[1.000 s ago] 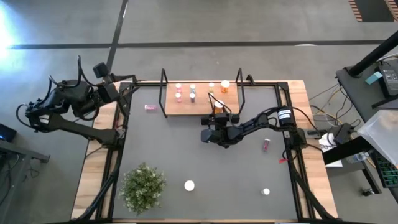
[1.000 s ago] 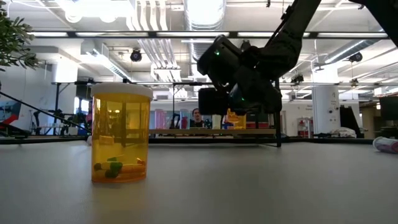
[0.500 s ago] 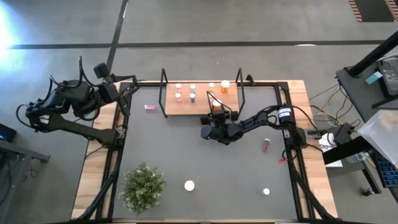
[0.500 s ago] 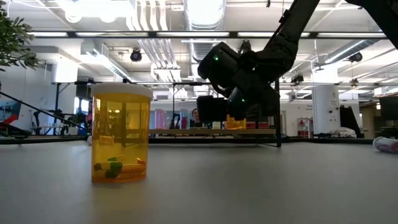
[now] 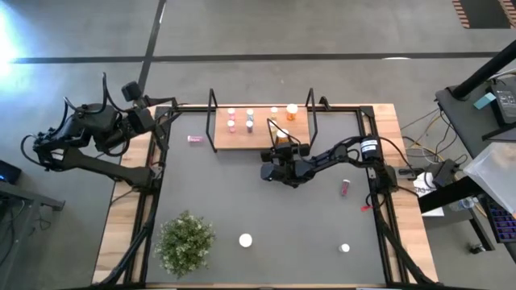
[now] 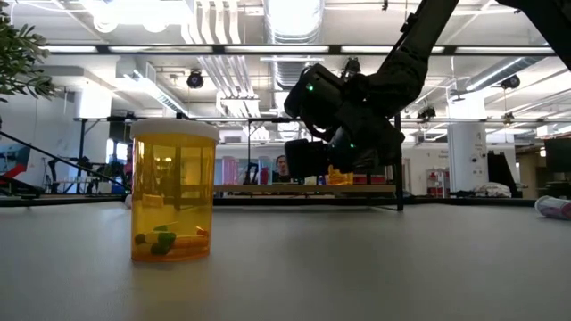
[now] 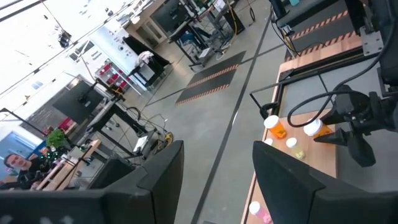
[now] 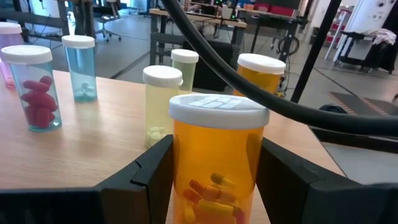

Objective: Pick and place medicine bottles onto shelf by color
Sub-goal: Put the right orange pill bottle on the shelf aligned with the other orange pill bottle

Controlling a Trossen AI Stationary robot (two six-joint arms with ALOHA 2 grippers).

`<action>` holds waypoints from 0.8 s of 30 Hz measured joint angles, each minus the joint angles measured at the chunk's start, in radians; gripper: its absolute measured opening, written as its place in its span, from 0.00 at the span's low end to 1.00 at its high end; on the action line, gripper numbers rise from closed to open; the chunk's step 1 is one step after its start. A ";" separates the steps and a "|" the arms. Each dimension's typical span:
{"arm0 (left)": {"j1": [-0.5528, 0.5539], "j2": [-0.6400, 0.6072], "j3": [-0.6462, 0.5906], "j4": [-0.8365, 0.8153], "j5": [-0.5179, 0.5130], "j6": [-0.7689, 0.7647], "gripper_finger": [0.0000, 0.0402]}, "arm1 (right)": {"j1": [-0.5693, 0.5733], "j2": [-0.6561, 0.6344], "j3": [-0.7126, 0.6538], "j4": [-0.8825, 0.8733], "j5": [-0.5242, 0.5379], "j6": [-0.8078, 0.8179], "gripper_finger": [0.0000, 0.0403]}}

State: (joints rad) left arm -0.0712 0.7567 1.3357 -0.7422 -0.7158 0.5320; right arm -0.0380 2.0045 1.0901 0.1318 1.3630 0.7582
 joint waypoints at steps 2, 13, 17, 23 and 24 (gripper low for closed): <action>0.000 0.000 0.000 0.000 0.000 0.000 0.44 | 0.000 0.000 0.000 0.000 -0.001 0.000 0.45; 0.000 0.000 0.000 0.000 0.000 0.000 0.44 | 0.000 -0.001 0.000 0.003 -0.021 0.001 0.52; 0.000 0.000 0.000 0.000 0.000 0.000 0.44 | 0.000 0.000 0.000 0.001 -0.026 0.001 0.59; 0.000 0.000 0.000 0.000 0.000 0.000 0.44 | 0.000 -0.004 0.000 0.004 -0.017 0.001 0.68; 0.000 0.000 0.000 0.000 0.000 0.000 0.44 | 0.000 -0.010 0.000 0.004 -0.017 0.001 0.69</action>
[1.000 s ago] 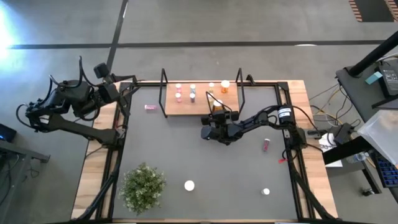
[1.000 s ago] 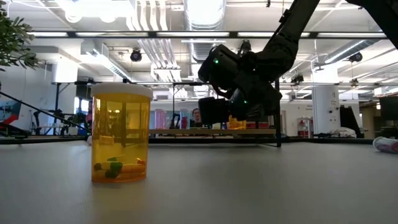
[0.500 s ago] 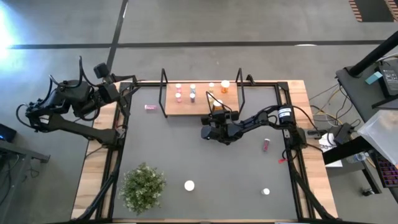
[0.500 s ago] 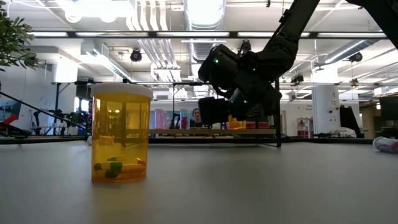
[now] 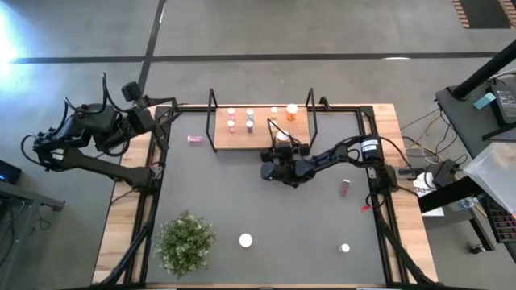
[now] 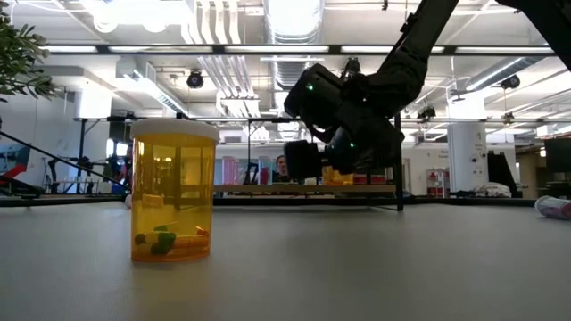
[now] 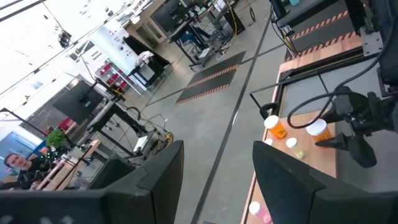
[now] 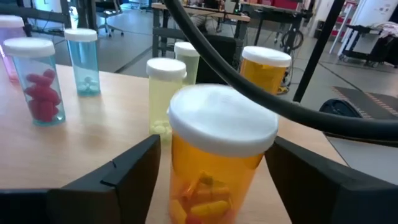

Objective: Pick and place medicine bottles onto shelf by color
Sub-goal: Put the right orange pill bottle on the shelf aligned with the other orange pill bottle

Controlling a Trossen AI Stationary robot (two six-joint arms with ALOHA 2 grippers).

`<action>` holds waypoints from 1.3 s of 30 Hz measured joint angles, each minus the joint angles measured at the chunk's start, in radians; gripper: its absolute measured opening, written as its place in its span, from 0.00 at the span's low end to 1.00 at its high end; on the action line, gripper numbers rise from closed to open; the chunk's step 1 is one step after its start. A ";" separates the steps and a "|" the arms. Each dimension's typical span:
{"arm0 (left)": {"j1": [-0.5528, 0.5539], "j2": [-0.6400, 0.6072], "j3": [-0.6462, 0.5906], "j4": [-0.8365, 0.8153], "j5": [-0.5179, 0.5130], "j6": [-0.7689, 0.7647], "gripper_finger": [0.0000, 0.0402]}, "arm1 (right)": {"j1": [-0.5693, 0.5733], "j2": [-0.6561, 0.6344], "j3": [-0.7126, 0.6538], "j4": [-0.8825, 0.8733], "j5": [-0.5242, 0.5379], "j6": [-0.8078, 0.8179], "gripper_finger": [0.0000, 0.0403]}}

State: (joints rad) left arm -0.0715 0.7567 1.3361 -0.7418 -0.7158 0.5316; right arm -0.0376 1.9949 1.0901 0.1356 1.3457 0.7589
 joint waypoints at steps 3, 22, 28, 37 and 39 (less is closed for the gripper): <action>0.000 0.000 0.000 0.000 0.000 0.000 0.44 | 0.002 -0.032 0.000 0.001 -0.029 0.000 0.71; 0.000 -0.027 0.000 -0.003 0.000 0.000 0.44 | 0.002 -0.252 0.000 -0.138 -0.179 0.000 0.75; 0.000 -0.033 0.000 -0.002 0.000 0.000 0.44 | -0.013 -0.355 0.000 -0.197 -0.370 0.035 0.75; 0.000 -0.034 0.000 -0.002 -0.001 0.000 0.44 | -0.072 -0.447 0.077 -0.628 -0.869 0.385 0.75; 0.000 -0.033 -0.001 -0.002 0.000 0.000 0.44 | -0.072 -0.449 0.124 -0.740 -0.875 0.393 0.75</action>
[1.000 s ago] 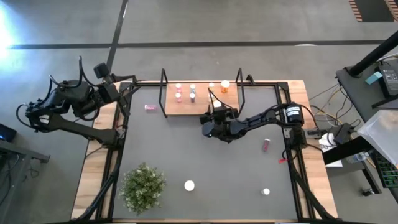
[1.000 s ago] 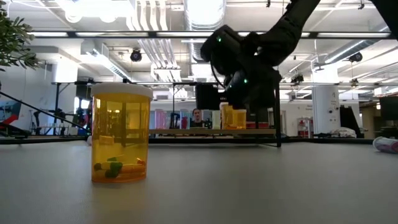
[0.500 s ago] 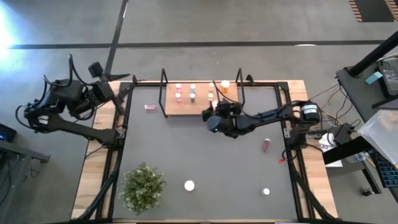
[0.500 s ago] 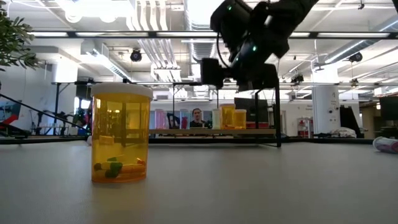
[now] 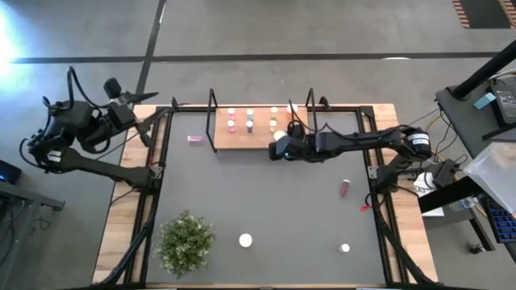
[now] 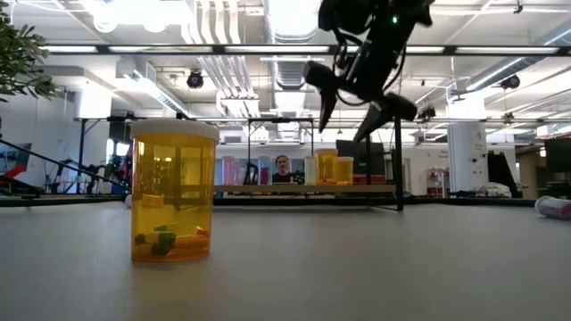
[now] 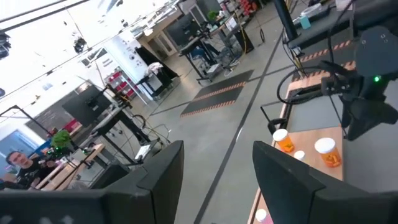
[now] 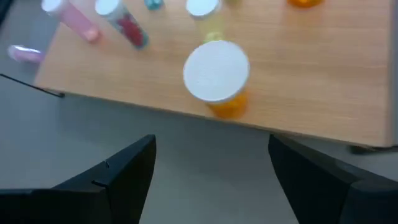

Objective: Pick and place medicine bottles onto shelf by color
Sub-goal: Put the right orange pill bottle on the shelf aligned with the other orange pill bottle

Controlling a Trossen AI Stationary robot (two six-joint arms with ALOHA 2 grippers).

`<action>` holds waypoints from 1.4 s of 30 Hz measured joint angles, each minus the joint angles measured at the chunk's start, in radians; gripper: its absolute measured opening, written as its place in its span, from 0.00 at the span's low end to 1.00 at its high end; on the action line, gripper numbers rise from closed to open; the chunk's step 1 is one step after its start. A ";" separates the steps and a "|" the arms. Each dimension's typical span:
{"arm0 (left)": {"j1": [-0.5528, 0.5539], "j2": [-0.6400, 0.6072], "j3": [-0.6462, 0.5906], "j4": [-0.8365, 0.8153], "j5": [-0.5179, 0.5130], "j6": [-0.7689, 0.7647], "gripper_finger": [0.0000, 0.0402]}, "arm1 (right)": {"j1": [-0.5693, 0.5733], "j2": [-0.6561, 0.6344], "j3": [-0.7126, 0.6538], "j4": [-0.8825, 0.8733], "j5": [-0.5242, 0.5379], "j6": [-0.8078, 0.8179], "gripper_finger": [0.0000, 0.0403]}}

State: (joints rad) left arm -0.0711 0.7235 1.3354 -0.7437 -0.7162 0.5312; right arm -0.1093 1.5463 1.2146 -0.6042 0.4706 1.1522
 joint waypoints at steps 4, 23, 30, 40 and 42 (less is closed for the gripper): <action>0.000 -0.002 0.000 0.000 0.000 0.000 0.44 | -0.018 0.015 0.118 -0.184 -0.067 -0.027 0.75; 0.000 -0.048 -0.002 0.000 0.000 -0.001 0.44 | -0.173 0.144 0.394 -0.359 -0.337 -0.346 0.75; 0.000 -0.068 -0.003 0.001 0.000 -0.001 0.44 | -0.180 0.137 0.395 -0.345 -0.261 -0.350 0.75; 0.000 -0.071 -0.005 0.001 0.000 -0.001 0.44 | -0.182 0.137 0.395 -0.332 -0.269 -0.447 0.75; 0.000 -0.069 -0.005 0.001 0.000 -0.001 0.44 | -0.182 0.137 0.395 -0.334 -0.269 -0.448 0.76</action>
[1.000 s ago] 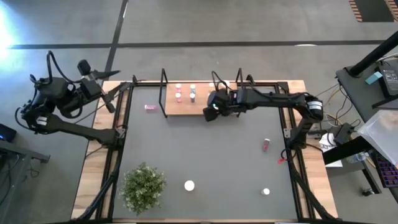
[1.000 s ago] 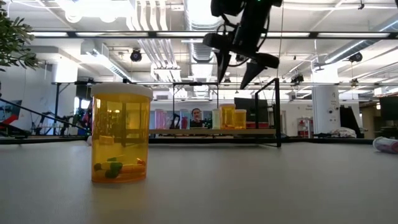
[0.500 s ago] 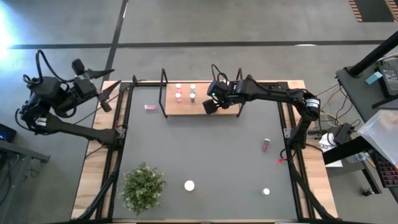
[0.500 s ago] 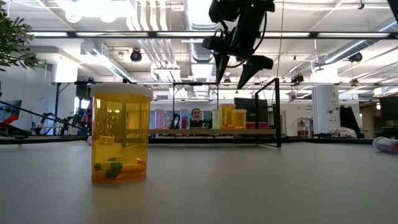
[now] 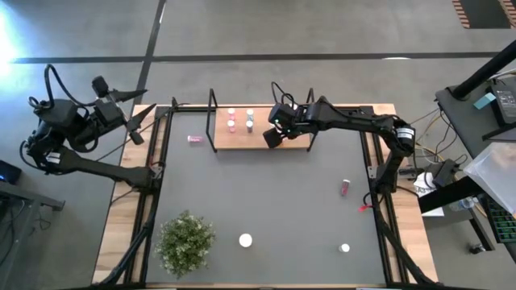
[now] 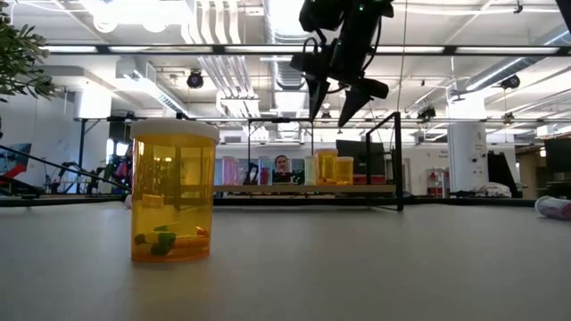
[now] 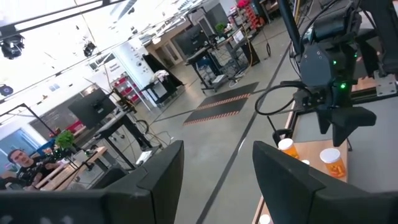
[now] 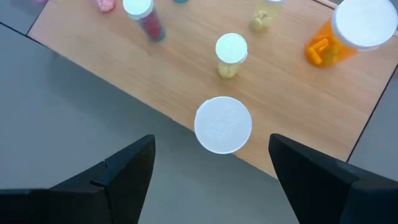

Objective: Pick and place medicine bottles onto shelf by color
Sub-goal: Put the right orange pill bottle on the shelf aligned with the other orange pill bottle

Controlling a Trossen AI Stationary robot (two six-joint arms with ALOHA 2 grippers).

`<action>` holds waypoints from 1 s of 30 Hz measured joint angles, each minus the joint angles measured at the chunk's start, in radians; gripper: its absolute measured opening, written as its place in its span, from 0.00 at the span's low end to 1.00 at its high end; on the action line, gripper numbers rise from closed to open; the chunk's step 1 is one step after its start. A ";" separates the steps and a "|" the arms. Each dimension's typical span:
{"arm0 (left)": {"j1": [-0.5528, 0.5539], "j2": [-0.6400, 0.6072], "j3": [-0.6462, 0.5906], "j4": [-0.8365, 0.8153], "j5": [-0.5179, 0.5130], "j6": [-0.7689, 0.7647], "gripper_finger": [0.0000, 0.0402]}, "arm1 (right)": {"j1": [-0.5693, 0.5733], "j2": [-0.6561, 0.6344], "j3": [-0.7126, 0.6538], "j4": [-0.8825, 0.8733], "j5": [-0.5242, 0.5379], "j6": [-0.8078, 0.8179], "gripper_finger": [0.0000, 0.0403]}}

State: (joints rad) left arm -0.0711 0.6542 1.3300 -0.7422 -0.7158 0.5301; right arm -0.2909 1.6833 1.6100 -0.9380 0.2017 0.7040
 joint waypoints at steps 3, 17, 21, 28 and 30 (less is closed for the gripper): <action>0.000 0.000 -0.001 0.000 0.000 0.000 0.44 | -0.005 0.000 0.000 -0.010 -0.031 -0.010 0.81; 0.000 -0.008 -0.015 0.000 0.000 -0.003 0.44 | -0.015 0.000 0.000 -0.016 -0.044 -0.041 0.96; 0.000 -0.008 -0.015 0.000 0.000 -0.003 0.44 | -0.015 0.020 0.000 -0.015 -0.034 -0.049 0.96; 0.000 -0.007 -0.015 0.000 0.000 -0.003 0.44 | -0.019 0.073 0.000 -0.015 -0.042 -0.020 0.96; 0.000 -0.007 -0.015 0.000 0.000 -0.003 0.44 | -0.022 0.077 0.000 -0.015 -0.044 -0.014 0.96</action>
State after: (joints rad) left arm -0.0711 0.6472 1.3151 -0.7422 -0.7158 0.5270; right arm -0.3124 1.7601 1.6096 -0.9530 0.1581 0.6899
